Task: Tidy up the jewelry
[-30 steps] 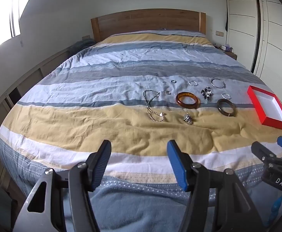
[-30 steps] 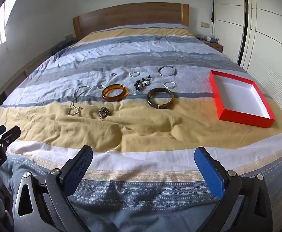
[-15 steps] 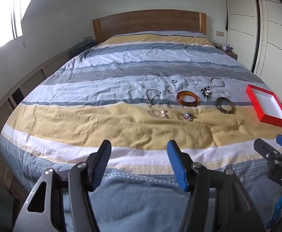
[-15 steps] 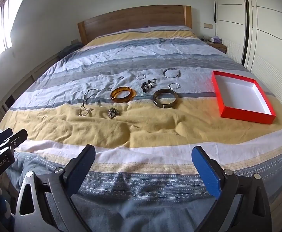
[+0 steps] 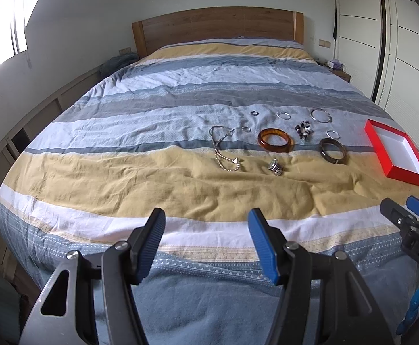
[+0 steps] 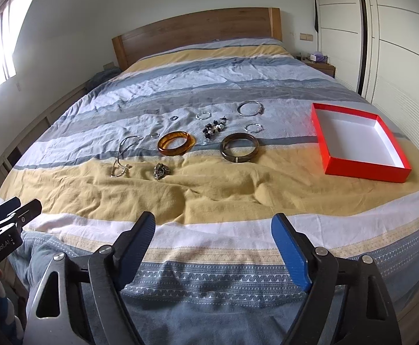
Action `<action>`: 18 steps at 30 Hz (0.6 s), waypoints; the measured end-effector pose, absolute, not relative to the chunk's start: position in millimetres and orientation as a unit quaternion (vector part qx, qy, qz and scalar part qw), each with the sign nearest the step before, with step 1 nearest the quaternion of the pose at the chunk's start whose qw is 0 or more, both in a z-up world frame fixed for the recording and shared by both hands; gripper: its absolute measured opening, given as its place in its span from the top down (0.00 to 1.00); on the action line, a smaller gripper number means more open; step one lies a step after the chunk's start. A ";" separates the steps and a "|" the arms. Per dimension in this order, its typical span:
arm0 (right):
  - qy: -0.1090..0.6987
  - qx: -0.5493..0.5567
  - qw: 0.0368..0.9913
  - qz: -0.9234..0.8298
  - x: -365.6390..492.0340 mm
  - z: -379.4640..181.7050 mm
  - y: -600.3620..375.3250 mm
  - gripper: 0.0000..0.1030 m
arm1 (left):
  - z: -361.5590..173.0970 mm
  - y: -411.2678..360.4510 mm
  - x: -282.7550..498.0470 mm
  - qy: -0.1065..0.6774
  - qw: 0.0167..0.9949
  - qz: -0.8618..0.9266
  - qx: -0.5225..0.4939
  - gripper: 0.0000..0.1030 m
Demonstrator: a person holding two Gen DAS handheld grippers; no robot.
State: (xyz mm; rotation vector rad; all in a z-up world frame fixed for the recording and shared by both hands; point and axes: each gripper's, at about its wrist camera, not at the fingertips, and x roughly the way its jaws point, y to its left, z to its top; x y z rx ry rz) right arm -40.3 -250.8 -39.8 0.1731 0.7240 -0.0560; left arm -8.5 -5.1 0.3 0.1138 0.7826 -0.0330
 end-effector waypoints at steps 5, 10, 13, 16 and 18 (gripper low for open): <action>0.356 0.085 0.930 -0.028 -31.7 -44.0 -257.4 0.25 | -4.1 -15.9 4.4 0.381 0.922 -0.015 0.060 0.44; 0.356 0.082 0.930 -0.026 -21.1 -46.1 -261.0 0.25 | -8.9 -25.8 18.7 0.386 0.920 -0.027 0.057 0.44; 0.360 0.079 0.929 -0.025 -13.2 -48.9 -262.2 0.25 | -13.4 -31.0 27.9 0.390 0.919 -0.032 0.055 0.44; 0.363 0.080 0.928 -0.024 -4.6 -50.9 -264.0 0.25 | -17.1 -33.8 36.8 0.394 0.917 -0.036 0.050 0.44; 0.364 0.080 0.928 -0.022 1.5 -51.8 -265.9 0.25 | -19.9 -35.5 43.1 0.397 0.916 -0.037 0.047 0.44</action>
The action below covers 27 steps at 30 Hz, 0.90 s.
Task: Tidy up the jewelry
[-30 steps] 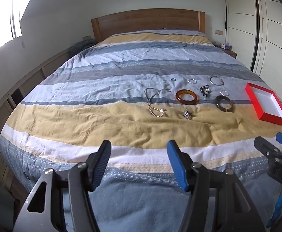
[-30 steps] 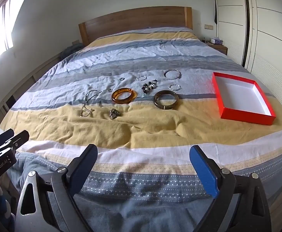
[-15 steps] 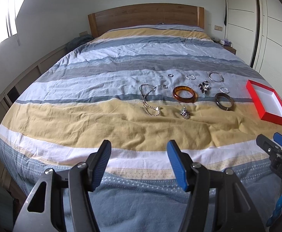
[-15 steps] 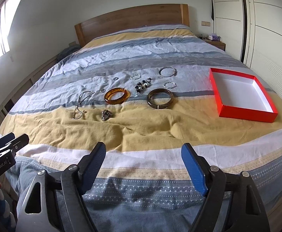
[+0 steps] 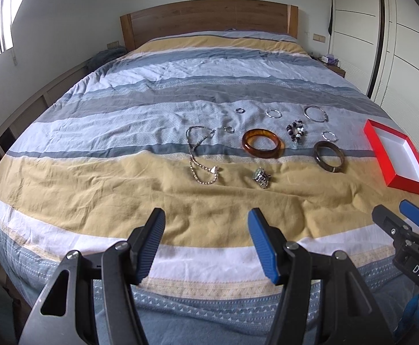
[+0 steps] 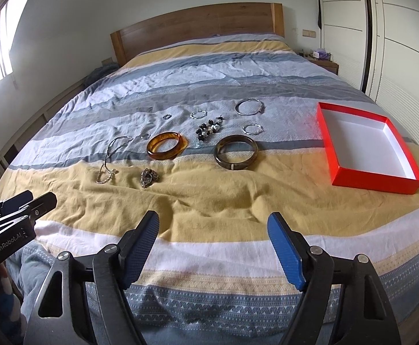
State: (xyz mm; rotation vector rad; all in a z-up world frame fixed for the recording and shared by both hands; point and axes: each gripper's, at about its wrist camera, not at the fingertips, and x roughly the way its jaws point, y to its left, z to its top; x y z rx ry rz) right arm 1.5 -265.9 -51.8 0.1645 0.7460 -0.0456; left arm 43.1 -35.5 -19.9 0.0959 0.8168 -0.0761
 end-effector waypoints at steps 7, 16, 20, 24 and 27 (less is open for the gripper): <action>0.366 0.076 0.927 -0.019 33.2 -50.4 -280.9 0.25 | -30.8 -47.8 75.1 0.410 0.910 -0.048 0.031 0.44; 0.380 0.086 0.920 -0.042 108.1 -71.6 -336.1 0.26 | -60.9 -82.8 128.4 0.430 0.900 -0.068 0.014 0.44; 0.392 0.089 0.915 -0.035 140.3 -87.7 -350.6 0.29 | -77.3 -92.8 147.5 0.438 0.896 -0.066 0.012 0.44; 0.406 0.090 0.909 -0.026 165.9 -104.7 -355.3 0.31 | -95.8 -98.6 159.7 0.449 0.892 -0.059 0.021 0.44; 0.416 0.092 0.905 -0.016 179.3 -117.3 -356.2 0.33 | -107.7 -99.5 167.0 0.458 0.887 -0.058 0.021 0.44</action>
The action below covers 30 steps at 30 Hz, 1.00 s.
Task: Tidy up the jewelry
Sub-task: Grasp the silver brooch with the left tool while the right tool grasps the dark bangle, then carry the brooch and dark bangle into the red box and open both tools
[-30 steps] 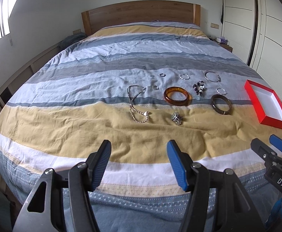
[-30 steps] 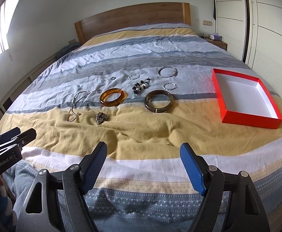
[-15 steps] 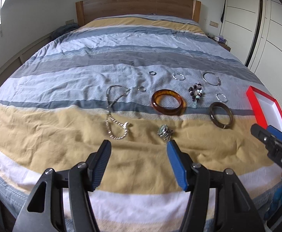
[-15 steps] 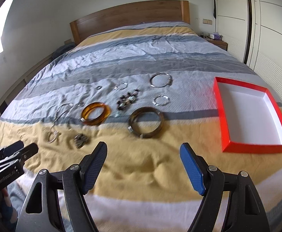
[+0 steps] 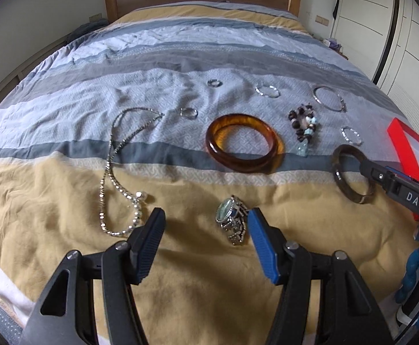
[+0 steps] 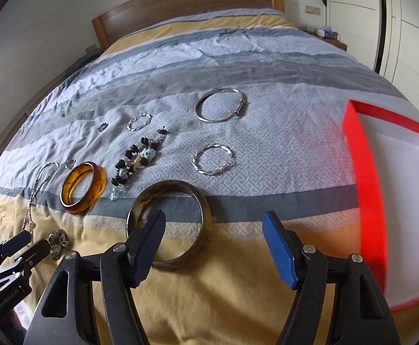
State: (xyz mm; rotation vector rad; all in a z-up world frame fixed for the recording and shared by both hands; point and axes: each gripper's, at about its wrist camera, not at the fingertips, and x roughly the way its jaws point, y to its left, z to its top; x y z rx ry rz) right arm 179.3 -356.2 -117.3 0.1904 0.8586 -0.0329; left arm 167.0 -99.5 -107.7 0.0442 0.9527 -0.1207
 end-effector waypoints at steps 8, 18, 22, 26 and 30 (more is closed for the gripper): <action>0.425 0.073 0.902 0.000 196.3 -134.6 -346.2 0.42 | -128.6 -112.0 174.0 0.466 0.881 -0.061 0.046 0.48; 0.432 0.067 0.899 0.012 189.3 -133.3 -338.5 0.90 | -122.1 -112.0 171.2 0.468 0.879 -0.086 0.041 0.85; 0.426 0.070 0.902 0.015 175.9 -123.5 -334.1 0.91 | -110.0 -103.6 164.0 0.464 0.880 -0.102 0.021 0.85; 0.417 0.070 0.906 0.014 160.5 -109.6 -327.8 0.91 | -94.5 -101.5 151.5 0.454 0.884 -0.112 0.020 0.85; 0.408 0.069 0.910 0.015 144.9 -94.0 -319.9 0.91 | -75.2 -96.8 137.7 0.442 0.889 -0.117 0.019 0.85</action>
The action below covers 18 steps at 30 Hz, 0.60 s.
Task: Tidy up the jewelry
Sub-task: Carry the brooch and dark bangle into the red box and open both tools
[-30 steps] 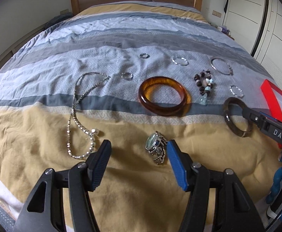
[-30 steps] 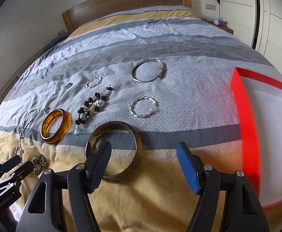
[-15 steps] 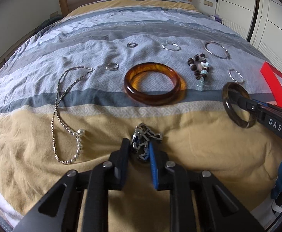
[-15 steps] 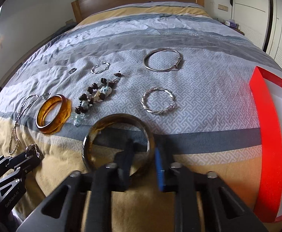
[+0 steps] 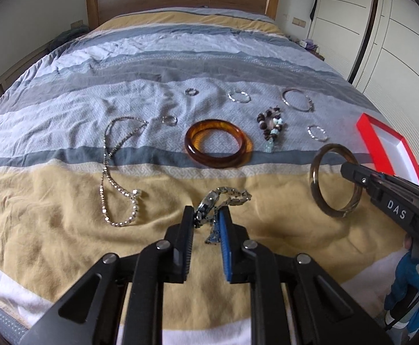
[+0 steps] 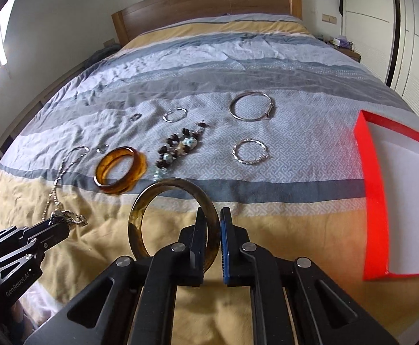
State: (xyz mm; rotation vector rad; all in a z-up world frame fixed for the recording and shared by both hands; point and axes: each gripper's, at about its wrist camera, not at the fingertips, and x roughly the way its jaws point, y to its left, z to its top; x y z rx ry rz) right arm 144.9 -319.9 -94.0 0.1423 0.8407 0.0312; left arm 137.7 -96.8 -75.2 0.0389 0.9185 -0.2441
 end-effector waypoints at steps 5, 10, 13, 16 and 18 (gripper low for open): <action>0.390 0.072 0.918 0.014 121.4 -68.5 -314.7 0.91 | -47.6 -95.1 122.0 0.424 0.897 -0.125 0.019 0.85; 0.373 0.081 0.924 0.000 96.1 -46.2 -329.0 0.91 | -20.8 -113.9 109.9 0.410 0.900 -0.146 0.028 0.85; 0.365 0.085 0.927 -0.018 83.5 -36.6 -348.8 0.91 | -3.9 -137.8 104.4 0.399 0.900 -0.170 0.036 0.85; 0.358 0.092 0.928 -0.048 73.1 -27.3 -385.0 0.91 | 8.6 -167.0 104.7 0.394 0.896 -0.202 0.038 0.85; 0.357 0.094 0.927 -0.070 66.7 -23.9 -411.6 0.91 | 14.3 -191.0 106.2 0.393 0.890 -0.227 0.039 0.85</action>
